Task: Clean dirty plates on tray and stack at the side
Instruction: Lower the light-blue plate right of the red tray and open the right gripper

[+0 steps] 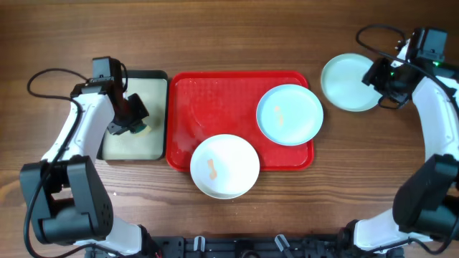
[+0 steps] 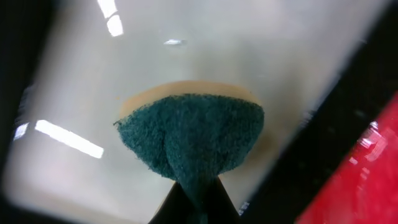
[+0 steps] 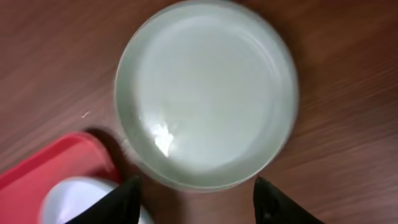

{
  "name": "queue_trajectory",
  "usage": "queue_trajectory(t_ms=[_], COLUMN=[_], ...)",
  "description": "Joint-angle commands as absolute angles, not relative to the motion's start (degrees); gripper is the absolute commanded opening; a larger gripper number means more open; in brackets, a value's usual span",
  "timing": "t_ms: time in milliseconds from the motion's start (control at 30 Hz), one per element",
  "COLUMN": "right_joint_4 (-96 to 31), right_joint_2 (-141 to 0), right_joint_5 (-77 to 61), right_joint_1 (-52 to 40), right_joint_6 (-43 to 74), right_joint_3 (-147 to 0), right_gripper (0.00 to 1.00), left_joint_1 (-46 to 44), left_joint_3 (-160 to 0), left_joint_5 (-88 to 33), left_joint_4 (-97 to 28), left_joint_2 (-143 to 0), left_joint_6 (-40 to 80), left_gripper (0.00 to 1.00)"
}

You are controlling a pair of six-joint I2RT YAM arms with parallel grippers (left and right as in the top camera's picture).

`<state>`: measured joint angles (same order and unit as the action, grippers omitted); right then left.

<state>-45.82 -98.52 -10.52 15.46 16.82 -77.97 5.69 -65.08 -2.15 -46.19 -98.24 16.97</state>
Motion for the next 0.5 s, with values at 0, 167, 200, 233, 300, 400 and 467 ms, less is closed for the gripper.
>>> queue_trajectory(t_ms=[0,167,200,233,300,400,467], right_joint_4=[-48.60,-50.19,-50.13,-50.04,-49.98,-50.00,-50.00], right_joint_2=[-98.04,-98.04,-98.04,-98.04,-98.04,-98.04,-98.04], right_joint_5=[-18.15,-18.13,-18.11,-18.11,-18.06,-17.87,-17.89], right_joint_1=[15.27,12.86,12.12,11.66,10.87,10.17,10.13], right_joint_6=[16.69,16.69,16.64,16.64,16.51,16.49,16.49], right_joint_3=[-78.28,-78.26,-78.26,-78.26,-78.26,-78.26,-78.26], right_gripper=[0.58,0.59,0.59,0.59,0.59,0.60,0.60], left_joint_1=[3.60,2.11,1.98,1.96,1.98,1.96,1.91], left_joint_3=[-64.71,-64.71,-64.71,-64.71,-64.71,-64.71,-64.71], left_joint_5=[-6.50,-5.56,-3.99,-3.57,-3.57,-3.60,-3.57], left_joint_4=[-44.47,-42.04,-41.54,-41.23,-40.75,-40.71,-40.62], left_joint_2=[-96.90,-98.00,-98.32,-98.70,-99.39,-101.23,-102.08], left_joint_6=[9.52,9.10,8.88,7.70,5.82,1.80,1.67], left_gripper=[0.04,0.04,0.04,0.04,0.04,0.04,0.04])
